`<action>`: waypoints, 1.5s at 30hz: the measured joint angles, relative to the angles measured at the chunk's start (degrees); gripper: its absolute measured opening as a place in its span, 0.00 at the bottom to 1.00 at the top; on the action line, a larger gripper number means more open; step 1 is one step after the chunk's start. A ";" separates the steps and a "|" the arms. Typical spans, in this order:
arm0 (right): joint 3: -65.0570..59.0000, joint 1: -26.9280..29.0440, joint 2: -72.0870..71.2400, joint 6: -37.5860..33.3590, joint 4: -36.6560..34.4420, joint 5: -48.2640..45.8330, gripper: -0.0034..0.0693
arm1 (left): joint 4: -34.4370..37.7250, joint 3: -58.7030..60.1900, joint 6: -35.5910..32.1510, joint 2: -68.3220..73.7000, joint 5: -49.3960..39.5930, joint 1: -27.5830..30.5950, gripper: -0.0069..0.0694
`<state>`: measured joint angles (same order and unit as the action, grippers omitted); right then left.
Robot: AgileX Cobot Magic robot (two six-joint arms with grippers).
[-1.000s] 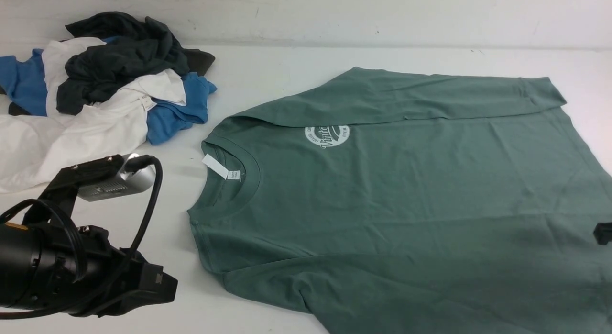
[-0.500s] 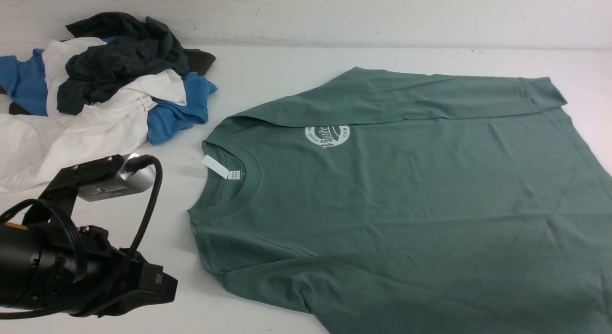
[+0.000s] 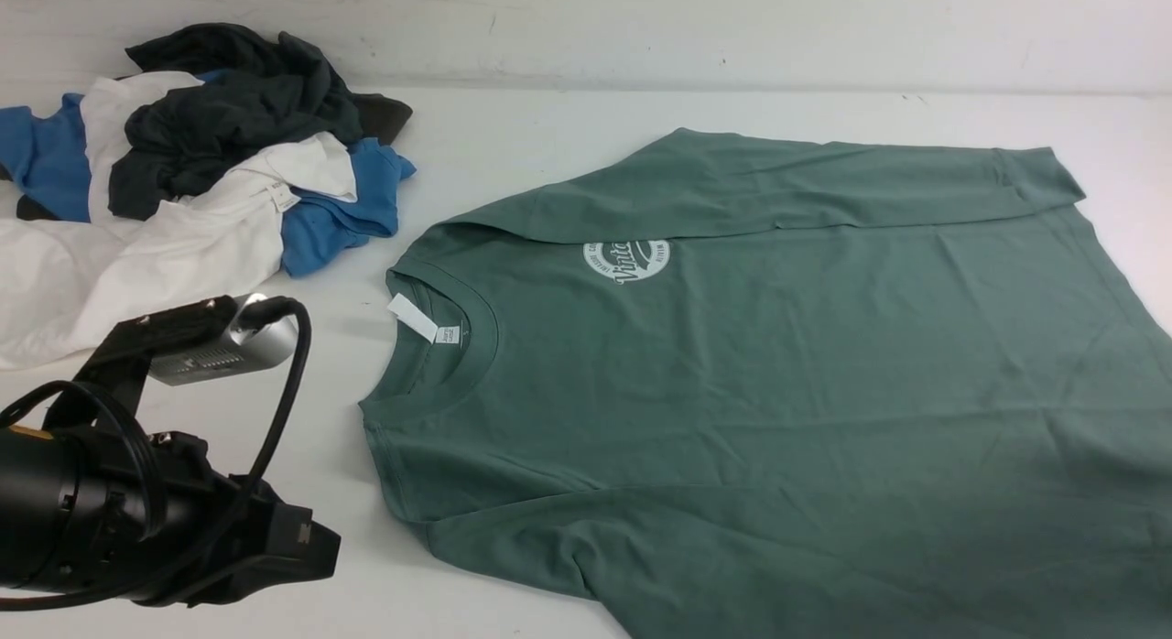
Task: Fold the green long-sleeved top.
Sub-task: Hold the cuff closest to the cuff with your right arm, then drag the cuff with your right arm and place it in the center of the right edge of the fabric
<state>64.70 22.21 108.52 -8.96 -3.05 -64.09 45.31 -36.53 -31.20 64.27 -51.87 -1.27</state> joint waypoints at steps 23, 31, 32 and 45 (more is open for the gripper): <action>0.14 0.00 -4.76 -2.16 -1.91 -2.73 0.09 | 0.10 0.00 0.00 0.00 0.00 0.00 0.09; 5.18 0.00 -15.09 1.08 -3.43 -5.62 0.09 | 0.10 0.00 0.00 0.00 0.00 0.00 0.09; 7.55 0.00 -15.48 1.08 -4.40 -5.61 0.09 | 0.10 0.00 0.00 0.00 0.00 0.00 0.09; 28.38 -7.28 -4.05 -1.65 -6.55 3.30 0.09 | 0.26 0.00 0.00 0.00 0.64 0.00 0.09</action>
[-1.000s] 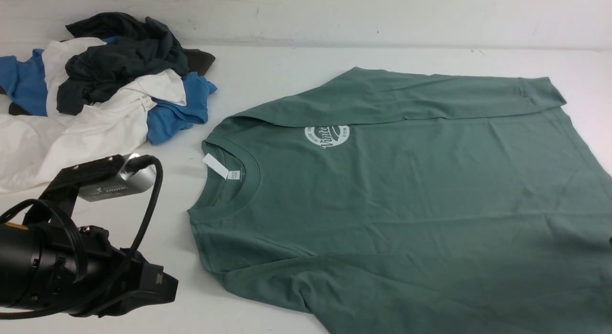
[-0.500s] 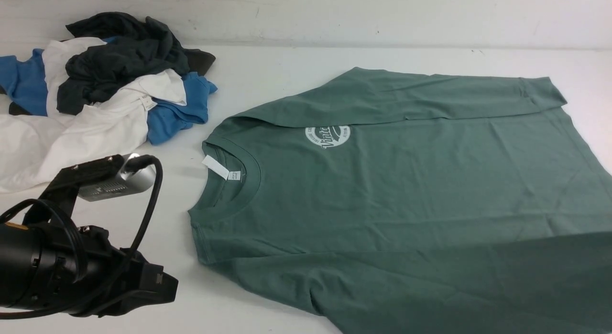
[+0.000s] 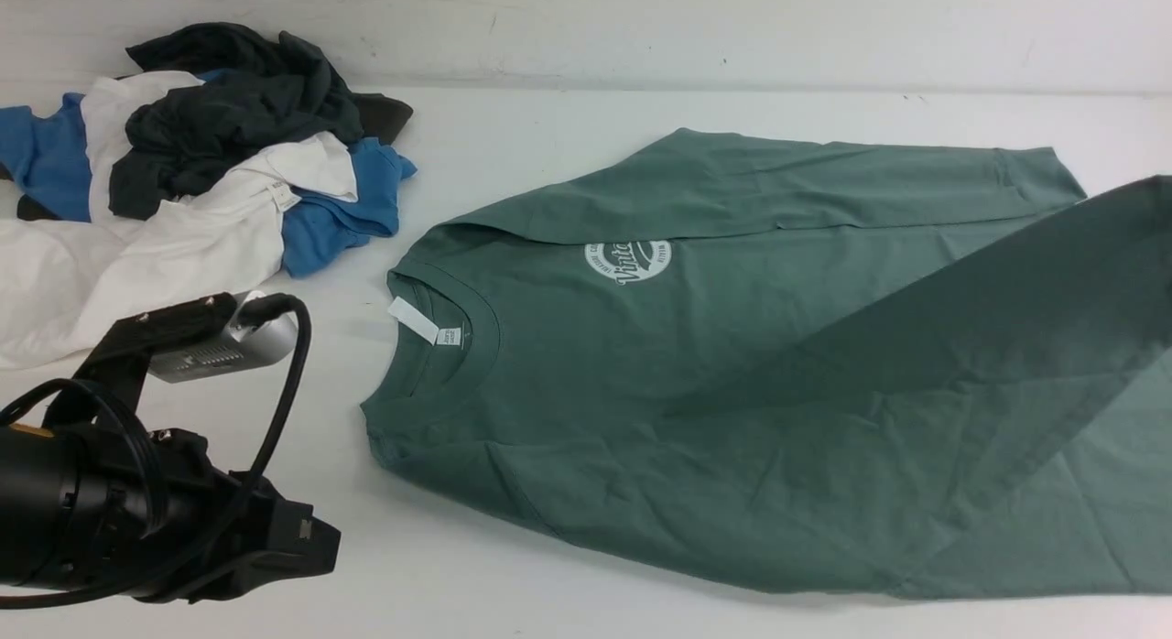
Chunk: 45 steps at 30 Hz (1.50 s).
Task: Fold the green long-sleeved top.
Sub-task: Drag the cuff with your right arm and place it in the center of the right edge of the fabric, then hold the cuff with your right arm as far away from the cuff
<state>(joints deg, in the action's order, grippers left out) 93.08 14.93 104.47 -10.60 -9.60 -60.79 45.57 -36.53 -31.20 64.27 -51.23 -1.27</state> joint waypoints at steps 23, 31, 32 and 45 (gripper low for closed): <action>33.30 -2.62 29.86 7.35 6.99 -3.22 0.64 | 1.97 -6.11 8.00 0.00 1.49 0.00 0.09; 37.63 -2.23 37.40 9.32 9.16 -7.76 0.65 | -1.02 -7.52 9.39 0.00 1.35 0.00 0.09; 37.90 -2.04 38.04 10.13 8.80 -5.22 0.65 | -1.33 -7.52 9.39 0.00 1.31 0.00 0.09; 39.78 -0.84 45.69 13.39 -1.61 26.17 0.65 | -1.66 -7.52 9.39 0.00 1.75 0.00 0.09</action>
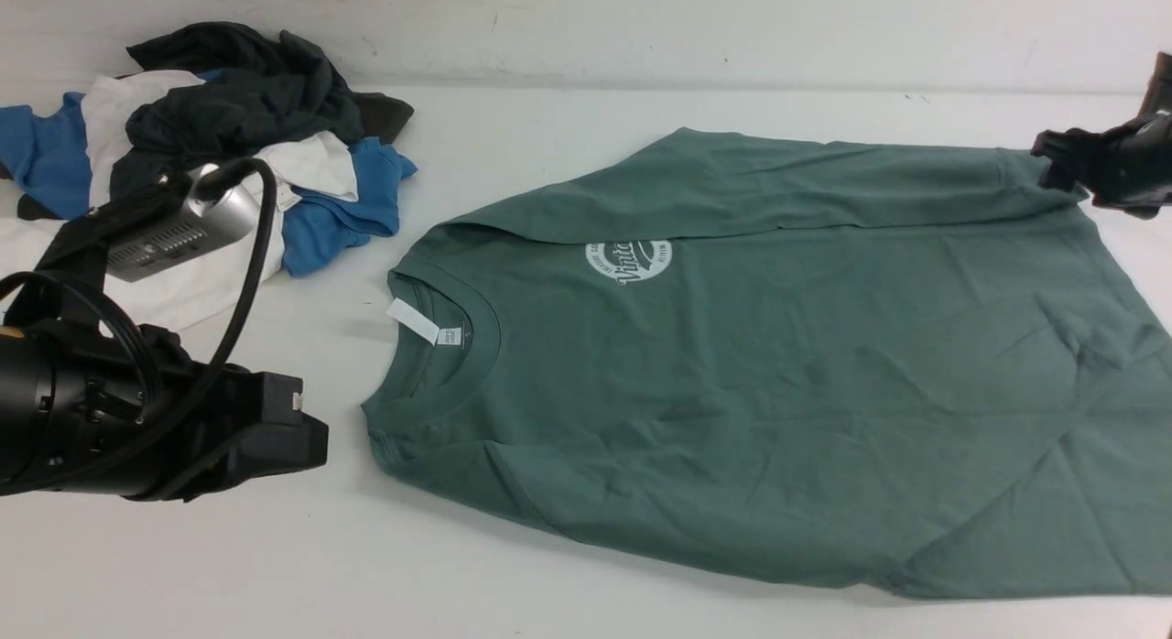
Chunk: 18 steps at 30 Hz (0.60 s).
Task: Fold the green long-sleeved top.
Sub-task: Hold the cuff with your right arm as far away from the cuff
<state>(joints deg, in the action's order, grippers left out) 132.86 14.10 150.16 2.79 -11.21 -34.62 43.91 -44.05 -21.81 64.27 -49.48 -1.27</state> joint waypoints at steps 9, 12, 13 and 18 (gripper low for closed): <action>-0.06 0.17 2.71 1.22 -0.50 11.50 0.65 | 0.00 0.00 0.00 0.11 0.56 0.00 0.09; -0.06 0.17 4.00 1.27 -1.64 13.50 0.65 | 0.00 0.00 0.00 0.11 0.88 0.00 0.09; -0.06 0.17 4.12 1.27 -1.81 13.56 0.65 | 0.00 0.00 0.00 0.11 0.96 0.00 0.09; 0.25 0.17 5.19 1.12 -3.07 16.04 0.61 | 0.00 0.00 -0.07 0.11 1.57 0.00 0.09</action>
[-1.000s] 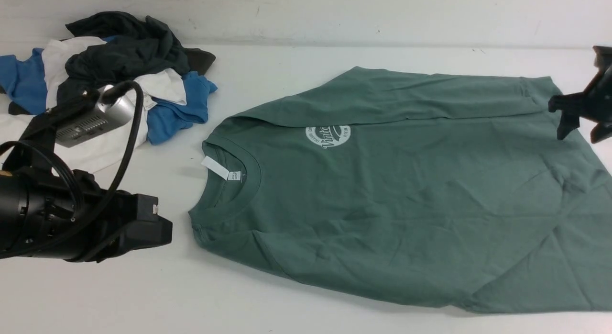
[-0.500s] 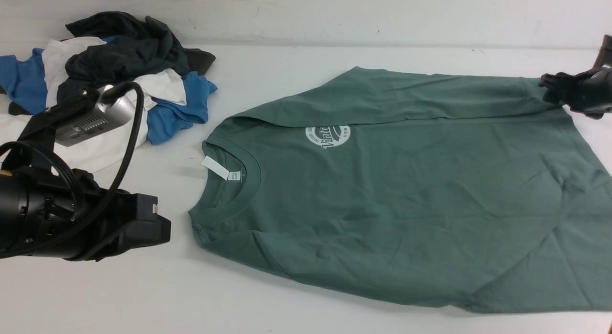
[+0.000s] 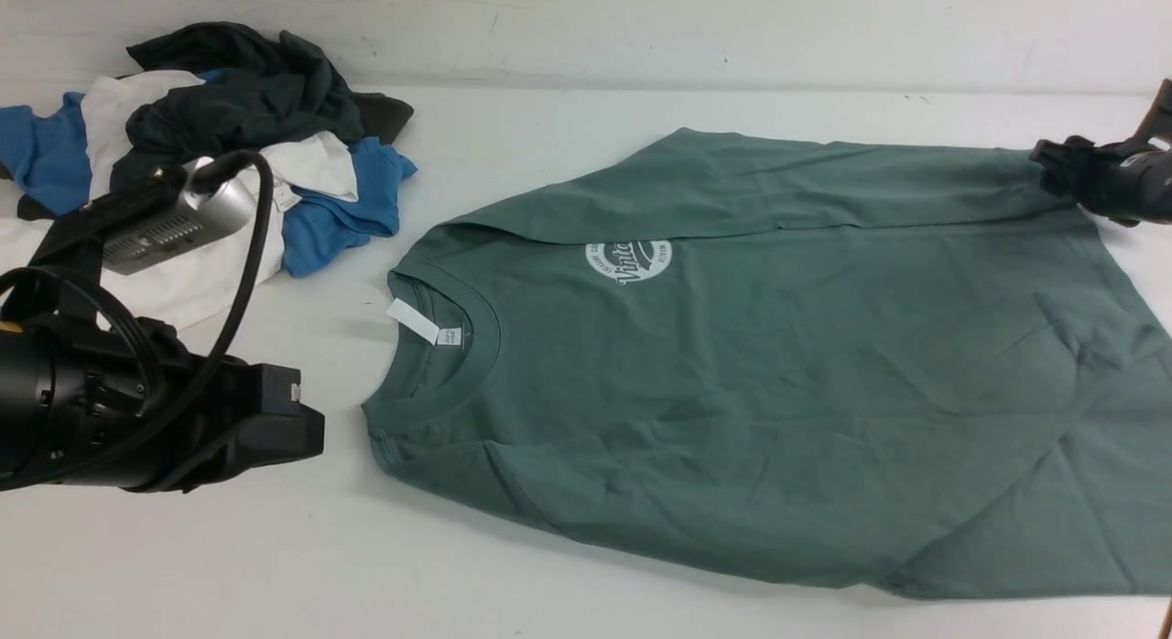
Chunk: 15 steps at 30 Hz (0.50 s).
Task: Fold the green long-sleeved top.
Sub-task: Hold the cuff with your right arm as far away from the cuff
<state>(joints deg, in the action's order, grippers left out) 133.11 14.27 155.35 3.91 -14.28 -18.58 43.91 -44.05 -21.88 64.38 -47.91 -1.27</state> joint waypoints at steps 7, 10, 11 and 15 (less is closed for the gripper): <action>0.00 0.00 -0.14 -1.05 0.13 -1.30 0.22 | 0.13 0.28 -0.25 0.11 1.40 0.00 0.09; 0.00 0.00 -0.69 -1.05 1.55 -2.20 0.08 | 0.16 1.27 -0.25 0.10 1.57 0.00 0.09; 0.00 0.00 -1.03 -1.05 2.10 -2.49 0.07 | 0.16 1.67 -0.25 0.10 1.57 0.00 0.09; -0.05 -0.05 -3.79 -1.05 6.99 -5.11 0.05 | 0.16 3.42 -0.27 0.16 2.52 0.00 0.09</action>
<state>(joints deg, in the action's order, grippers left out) 133.06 14.21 151.56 2.86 -7.29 -23.68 44.07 -40.64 -22.14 64.54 -45.40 -1.27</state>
